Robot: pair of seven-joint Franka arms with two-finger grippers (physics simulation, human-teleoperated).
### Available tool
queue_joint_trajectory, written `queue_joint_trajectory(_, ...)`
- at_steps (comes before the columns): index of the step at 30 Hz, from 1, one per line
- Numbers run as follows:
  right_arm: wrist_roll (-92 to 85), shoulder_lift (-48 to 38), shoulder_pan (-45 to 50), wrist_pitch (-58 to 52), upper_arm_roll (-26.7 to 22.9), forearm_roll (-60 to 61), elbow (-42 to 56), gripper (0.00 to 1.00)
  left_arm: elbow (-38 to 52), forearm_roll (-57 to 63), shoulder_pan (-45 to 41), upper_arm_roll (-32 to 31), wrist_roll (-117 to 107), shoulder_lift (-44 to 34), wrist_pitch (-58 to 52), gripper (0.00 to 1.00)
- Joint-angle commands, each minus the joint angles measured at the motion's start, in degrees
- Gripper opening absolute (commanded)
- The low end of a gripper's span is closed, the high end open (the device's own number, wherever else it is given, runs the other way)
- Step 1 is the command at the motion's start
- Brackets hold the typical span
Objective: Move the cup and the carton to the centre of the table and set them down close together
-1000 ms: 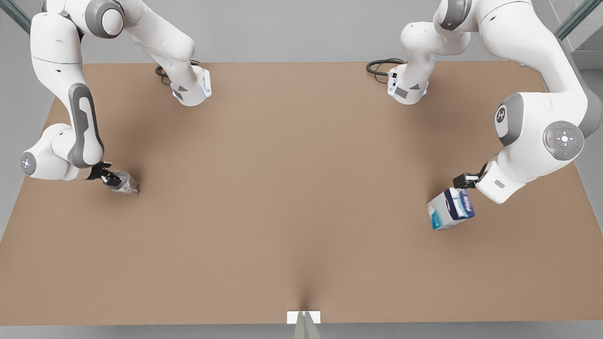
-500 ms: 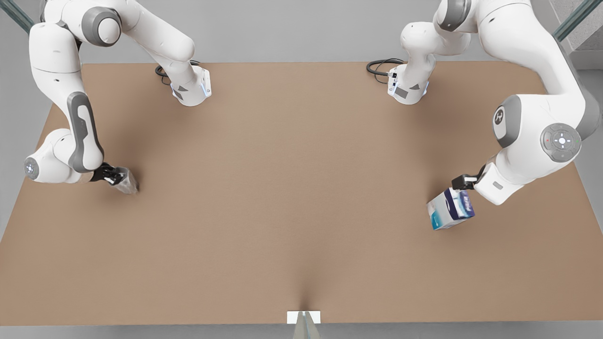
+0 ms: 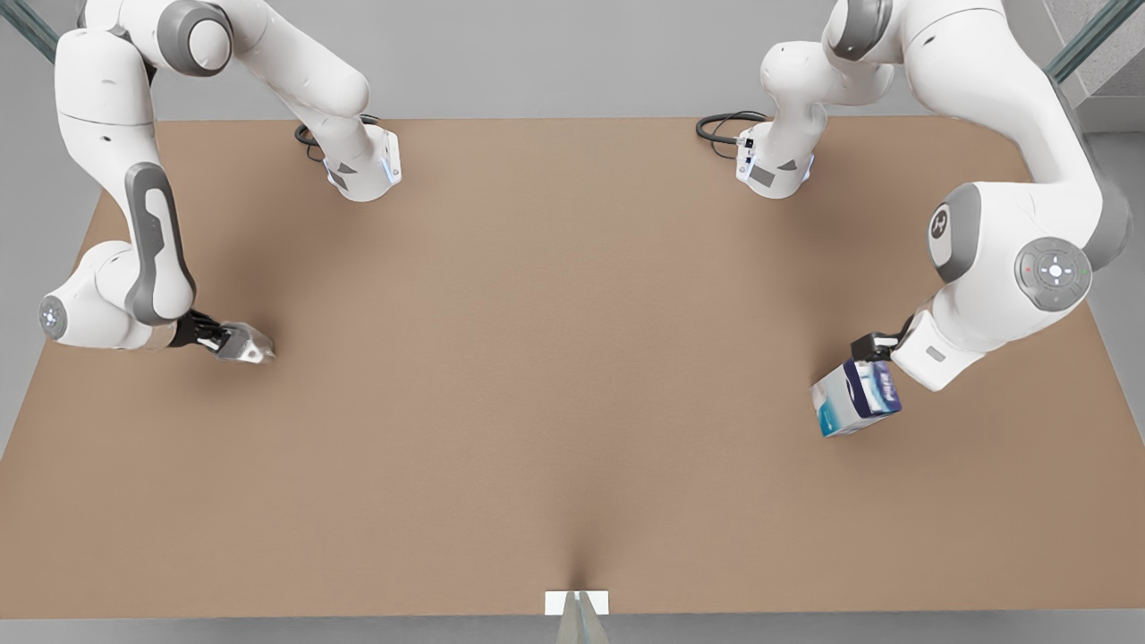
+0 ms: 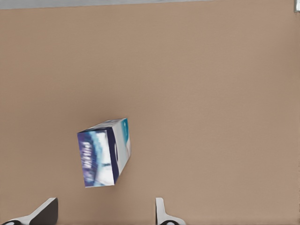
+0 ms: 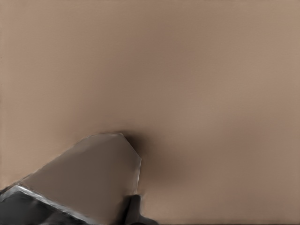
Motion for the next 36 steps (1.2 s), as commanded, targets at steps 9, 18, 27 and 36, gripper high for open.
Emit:
queue_joint_trajectory(9, 0.6, 6.0, 16.3, -0.7, 5.3, 6.8, 12.2, 0.21, 0.0, 0.5, -0.7, 0.0, 0.0, 0.7, 0.2, 1.0)
queue_joint_trajectory(18, 3.2, 22.6, 50.9, -1.0, -14.3, 26.9, 40.2, 0.23, 0.0, 0.5, -0.8, 0.0, 0.0, 0.6, 0.2, 1.0)
queue_joint_trajectory(27, 11.7, 36.7, 63.6, -1.0, -27.8, 43.5, 56.0, 0.24, -0.1, 0.4, -0.5, 0.3, -0.2, 0.5, 1.0, 1.0)
queue_joint_trajectory(36, 12.0, 39.1, 64.8, 4.4, -30.2, 43.5, 58.1, 1.0, -4.7, 4.3, 1.7, 0.8, -11.4, -1.0, 1.9, 1.0)
